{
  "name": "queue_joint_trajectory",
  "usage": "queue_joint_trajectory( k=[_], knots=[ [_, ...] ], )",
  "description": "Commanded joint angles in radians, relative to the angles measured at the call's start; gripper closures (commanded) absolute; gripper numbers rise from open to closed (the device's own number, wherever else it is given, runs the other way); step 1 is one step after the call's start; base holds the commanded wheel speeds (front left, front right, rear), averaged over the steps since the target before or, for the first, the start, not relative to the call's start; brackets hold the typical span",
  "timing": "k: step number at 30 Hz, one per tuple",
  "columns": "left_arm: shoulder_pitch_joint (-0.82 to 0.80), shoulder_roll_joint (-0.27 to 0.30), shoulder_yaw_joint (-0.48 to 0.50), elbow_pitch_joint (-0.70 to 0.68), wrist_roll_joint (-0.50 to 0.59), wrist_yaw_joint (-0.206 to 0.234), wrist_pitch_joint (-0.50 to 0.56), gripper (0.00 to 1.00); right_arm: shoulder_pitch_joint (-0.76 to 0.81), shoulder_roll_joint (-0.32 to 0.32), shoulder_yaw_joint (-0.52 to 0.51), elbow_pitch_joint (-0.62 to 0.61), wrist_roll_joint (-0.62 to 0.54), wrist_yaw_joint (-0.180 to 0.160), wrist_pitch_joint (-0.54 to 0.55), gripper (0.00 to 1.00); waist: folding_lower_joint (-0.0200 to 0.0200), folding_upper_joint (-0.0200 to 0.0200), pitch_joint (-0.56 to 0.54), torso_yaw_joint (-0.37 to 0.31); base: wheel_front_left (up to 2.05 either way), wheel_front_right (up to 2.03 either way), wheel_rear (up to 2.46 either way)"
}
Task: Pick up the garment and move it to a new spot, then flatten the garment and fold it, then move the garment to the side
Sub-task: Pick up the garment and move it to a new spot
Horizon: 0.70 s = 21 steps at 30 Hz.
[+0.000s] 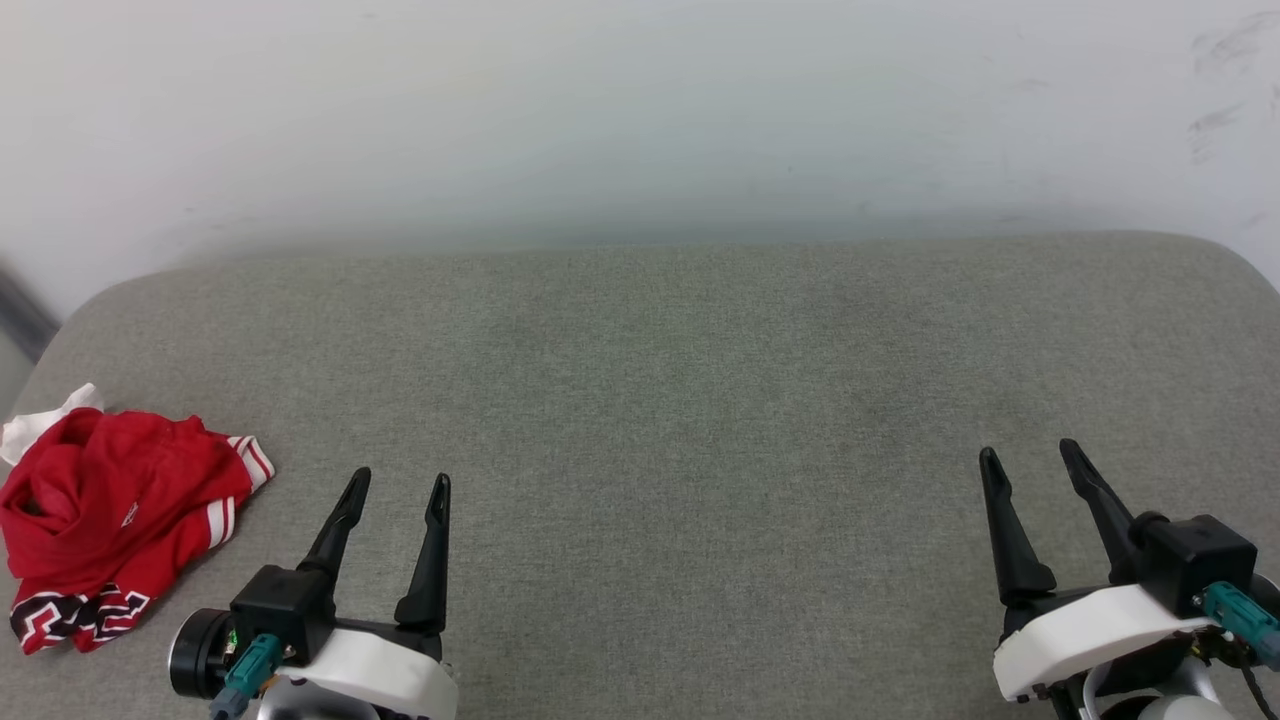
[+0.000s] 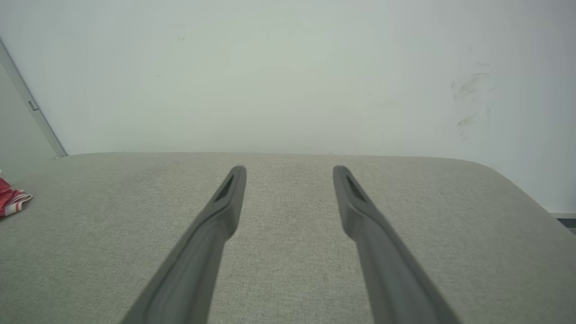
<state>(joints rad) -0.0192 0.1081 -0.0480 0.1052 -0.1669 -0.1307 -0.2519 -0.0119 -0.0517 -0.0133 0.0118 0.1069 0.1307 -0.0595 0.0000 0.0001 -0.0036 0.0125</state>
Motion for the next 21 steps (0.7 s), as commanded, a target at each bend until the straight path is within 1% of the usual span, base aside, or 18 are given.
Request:
queue_joint_trajectory(
  k=[1,4,7,13,19,20,21],
  knots=[
    [0.004,-0.003,0.001,0.001,0.017,0.0,-0.01,0.0,0.006,0.002,0.0,0.001,-0.017,0.0,-0.009,0.0,0.0,-0.0001,0.0,0.001,0.0,0.0,0.0],
    [0.005,-0.004,0.002,0.005,0.029,0.0,-0.016,0.0,0.004,0.002,0.001,0.005,-0.025,0.0,-0.013,0.0,0.0,-0.0001,-0.001,0.002,0.0,0.0,0.0],
    [-0.001,-0.007,0.005,0.007,0.012,0.0,-0.016,0.0,0.002,0.002,0.0,0.012,-0.007,0.0,-0.017,0.0,0.0,-0.0001,-0.001,0.006,0.0,0.0,0.0],
    [-0.013,-0.01,0.006,0.012,-0.003,0.0,-0.014,0.0,0.001,0.002,0.0,0.012,0.0,0.0,-0.021,0.0,0.0,-0.0001,0.0,0.034,0.0,0.0,0.0],
    [-0.023,-0.008,0.013,0.022,0.003,0.0,-0.014,0.0,0.003,0.002,0.023,0.0,-0.004,0.0,-0.02,0.0,0.0,-0.0001,-0.001,0.12,0.0,0.0,0.0],
    [-0.023,-0.008,0.013,0.022,0.003,0.0,-0.014,0.0,0.003,0.002,0.023,0.0,-0.004,0.0,-0.02,0.0,0.0,-0.0001,-0.001,0.12,0.0,0.0,0.0],
    [-0.023,-0.007,0.02,0.024,0.006,0.001,-0.014,0.0,0.003,0.002,0.036,-0.004,-0.006,0.0,-0.018,0.0,0.0,-0.0001,-0.002,0.151,0.0,0.0,0.0]
  ],
)
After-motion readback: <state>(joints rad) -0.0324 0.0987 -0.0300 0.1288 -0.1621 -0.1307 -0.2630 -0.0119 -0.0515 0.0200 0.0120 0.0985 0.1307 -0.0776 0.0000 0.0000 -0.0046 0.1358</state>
